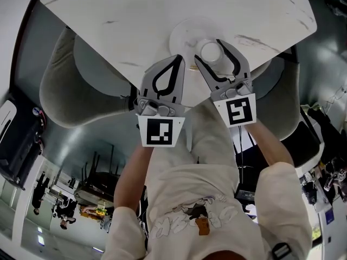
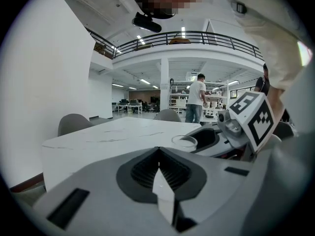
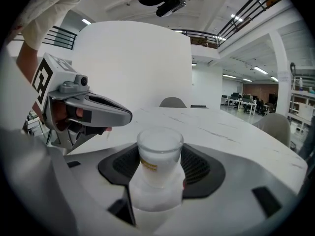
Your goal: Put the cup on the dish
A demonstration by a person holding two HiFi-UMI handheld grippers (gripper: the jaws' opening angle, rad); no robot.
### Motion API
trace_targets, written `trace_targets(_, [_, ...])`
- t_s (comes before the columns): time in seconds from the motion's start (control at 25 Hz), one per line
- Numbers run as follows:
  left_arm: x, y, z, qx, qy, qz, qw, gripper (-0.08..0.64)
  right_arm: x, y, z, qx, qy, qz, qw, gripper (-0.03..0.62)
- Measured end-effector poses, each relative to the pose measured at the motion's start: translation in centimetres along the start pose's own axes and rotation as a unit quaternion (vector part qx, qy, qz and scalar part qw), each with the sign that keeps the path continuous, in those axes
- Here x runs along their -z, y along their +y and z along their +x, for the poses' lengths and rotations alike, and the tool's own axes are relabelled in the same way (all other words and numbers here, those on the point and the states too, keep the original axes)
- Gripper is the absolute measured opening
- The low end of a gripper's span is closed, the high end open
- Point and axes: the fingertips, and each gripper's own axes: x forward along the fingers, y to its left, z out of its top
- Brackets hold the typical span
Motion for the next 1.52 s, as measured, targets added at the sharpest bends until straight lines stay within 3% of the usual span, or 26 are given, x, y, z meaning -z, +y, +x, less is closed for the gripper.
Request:
trace_targets(0.12, [0.2, 0.0, 0.1, 0.001, -0.001, 0.001, 1.0000, 0.003, 0.3, 0.1, 0.2, 0.003, -0.001, -0.005, 1.000, 0.262])
trace_targets(0.28, [0.4, 0.2, 0.1, 0.002, -0.001, 0.001, 1.0000, 0.003, 1.2, 0.4, 0.4, -0.014, 0.038, -0.058, 0.997, 0.262])
trace_targets(0.6, [0.3, 0.2, -0.1, 0.008, -0.001, 0.004, 1.0000, 0.003, 0.9, 0.5, 1.1, -0.021, 0.042, -0.079, 0.996, 0.262])
trace_targets(0.72, [0.2, 0.3, -0.1, 0.007, -0.002, 0.002, 1.0000, 0.003, 0.8, 0.4, 1.1, -0.021, 0.034, -0.068, 0.997, 0.262])
trace_targets(0.92, [0.0, 0.4, -0.2, 0.007, -0.004, -0.001, 1.0000, 0.003, -0.6, 0.2, 1.0, -0.002, -0.014, 0.001, 1.000, 0.264])
trace_targets(1.52, [-3.2, 0.0, -2.1, 0.009, -0.013, 0.009, 0.9998, 0.003, -2.8, -0.2, -1.3, -0.010, -0.009, -0.007, 1.000, 0.299])
